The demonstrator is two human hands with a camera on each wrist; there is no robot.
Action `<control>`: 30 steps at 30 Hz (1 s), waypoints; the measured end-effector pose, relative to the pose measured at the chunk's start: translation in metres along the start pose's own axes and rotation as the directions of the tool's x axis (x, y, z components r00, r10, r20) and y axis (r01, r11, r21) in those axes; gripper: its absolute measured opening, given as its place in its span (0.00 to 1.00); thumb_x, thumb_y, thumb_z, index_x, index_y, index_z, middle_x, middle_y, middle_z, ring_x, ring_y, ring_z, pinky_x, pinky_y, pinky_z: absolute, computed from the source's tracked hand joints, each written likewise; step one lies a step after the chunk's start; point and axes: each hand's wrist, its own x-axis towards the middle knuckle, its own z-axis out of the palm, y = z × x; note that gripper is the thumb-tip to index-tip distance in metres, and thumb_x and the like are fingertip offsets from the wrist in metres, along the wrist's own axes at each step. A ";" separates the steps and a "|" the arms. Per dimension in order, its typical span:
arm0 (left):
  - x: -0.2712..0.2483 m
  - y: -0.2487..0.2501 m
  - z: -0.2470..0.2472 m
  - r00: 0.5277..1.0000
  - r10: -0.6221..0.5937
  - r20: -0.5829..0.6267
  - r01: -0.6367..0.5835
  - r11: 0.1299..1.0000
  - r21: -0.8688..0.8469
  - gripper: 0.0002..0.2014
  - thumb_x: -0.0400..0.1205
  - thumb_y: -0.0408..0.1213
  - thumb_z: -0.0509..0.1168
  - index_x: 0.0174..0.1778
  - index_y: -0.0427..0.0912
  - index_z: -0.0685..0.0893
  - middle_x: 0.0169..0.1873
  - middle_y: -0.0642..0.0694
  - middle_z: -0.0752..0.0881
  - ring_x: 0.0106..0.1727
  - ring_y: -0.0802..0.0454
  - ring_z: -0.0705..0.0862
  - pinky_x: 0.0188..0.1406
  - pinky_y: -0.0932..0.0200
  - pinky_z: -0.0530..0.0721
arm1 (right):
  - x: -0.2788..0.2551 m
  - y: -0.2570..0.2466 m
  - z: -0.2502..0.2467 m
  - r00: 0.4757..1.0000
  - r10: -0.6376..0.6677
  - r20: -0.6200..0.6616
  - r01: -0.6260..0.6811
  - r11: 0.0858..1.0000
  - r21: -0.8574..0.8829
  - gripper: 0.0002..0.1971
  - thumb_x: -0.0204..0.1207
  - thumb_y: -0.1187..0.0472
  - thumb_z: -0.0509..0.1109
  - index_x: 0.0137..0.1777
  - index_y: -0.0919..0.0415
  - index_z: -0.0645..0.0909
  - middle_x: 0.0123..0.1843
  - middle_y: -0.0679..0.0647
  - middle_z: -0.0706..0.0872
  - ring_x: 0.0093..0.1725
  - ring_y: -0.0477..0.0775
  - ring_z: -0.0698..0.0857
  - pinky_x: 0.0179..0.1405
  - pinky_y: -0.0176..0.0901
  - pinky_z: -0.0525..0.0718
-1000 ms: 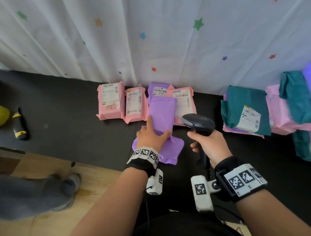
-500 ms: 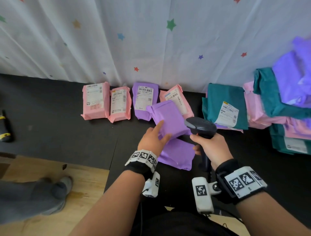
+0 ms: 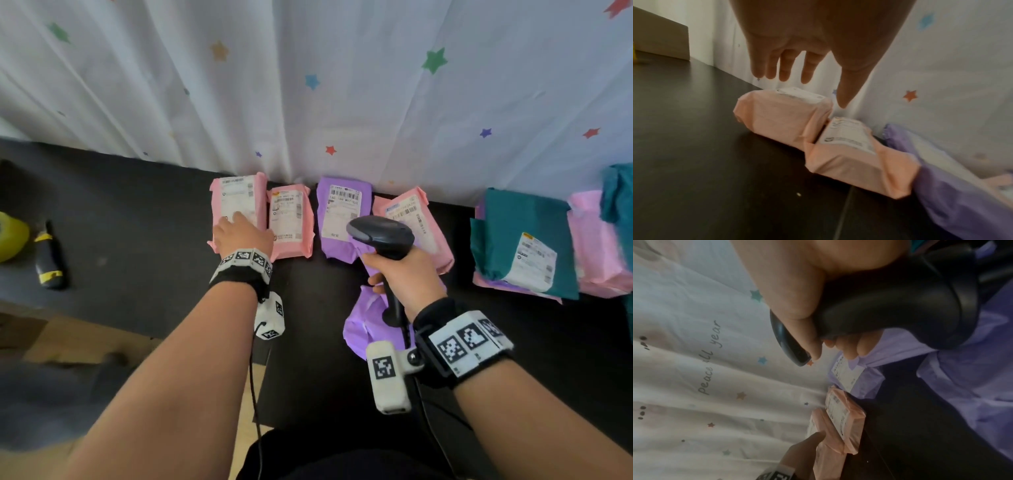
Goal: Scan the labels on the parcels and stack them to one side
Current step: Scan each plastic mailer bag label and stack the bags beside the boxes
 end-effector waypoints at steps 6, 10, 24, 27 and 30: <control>0.031 -0.008 0.012 0.988 -0.136 0.072 0.139 0.990 -0.029 0.41 0.73 0.55 0.70 0.75 0.36 0.64 0.69 0.32 0.70 0.71 0.33 0.70 0.73 0.41 0.67 | 0.010 -0.002 0.018 0.999 0.034 0.007 -0.033 0.997 -0.066 0.08 0.74 0.59 0.79 0.46 0.48 0.83 0.32 0.54 0.90 0.32 0.52 0.88 0.37 0.44 0.90; 0.029 -0.009 0.013 0.993 -0.111 0.028 0.113 0.990 -0.083 0.32 0.76 0.47 0.67 0.71 0.35 0.65 0.64 0.33 0.74 0.64 0.33 0.76 0.67 0.42 0.74 | 0.013 -0.004 0.019 0.999 0.039 -0.002 -0.039 0.997 -0.069 0.08 0.74 0.60 0.78 0.46 0.47 0.82 0.35 0.56 0.90 0.33 0.51 0.88 0.36 0.42 0.90; -0.042 0.020 -0.033 0.986 0.153 0.063 -0.101 0.858 -0.504 0.54 0.65 0.43 0.79 0.82 0.38 0.54 0.74 0.40 0.65 0.76 0.41 0.66 0.75 0.45 0.69 | 0.002 -0.005 -0.001 0.994 -0.082 -0.070 0.082 0.997 0.000 0.08 0.73 0.61 0.79 0.51 0.56 0.87 0.35 0.52 0.91 0.32 0.48 0.90 0.32 0.40 0.88; -0.067 0.041 -0.042 0.945 0.303 0.123 -0.194 0.822 -0.535 0.48 0.62 0.45 0.81 0.77 0.40 0.65 0.67 0.42 0.68 0.69 0.43 0.72 0.72 0.45 0.74 | -0.002 -0.006 -0.022 0.985 -0.145 -0.096 0.151 0.987 0.053 0.11 0.72 0.62 0.79 0.54 0.55 0.86 0.38 0.48 0.92 0.39 0.51 0.93 0.42 0.47 0.90; -0.095 0.063 -0.042 0.882 0.430 0.191 -0.245 0.767 -0.593 0.40 0.60 0.43 0.81 0.68 0.41 0.75 0.61 0.43 0.74 0.62 0.43 0.78 0.62 0.42 0.81 | -0.008 -0.007 -0.047 0.973 -0.184 -0.139 0.204 0.968 0.144 0.16 0.67 0.59 0.80 0.56 0.57 0.88 0.43 0.49 0.93 0.45 0.53 0.93 0.46 0.48 0.91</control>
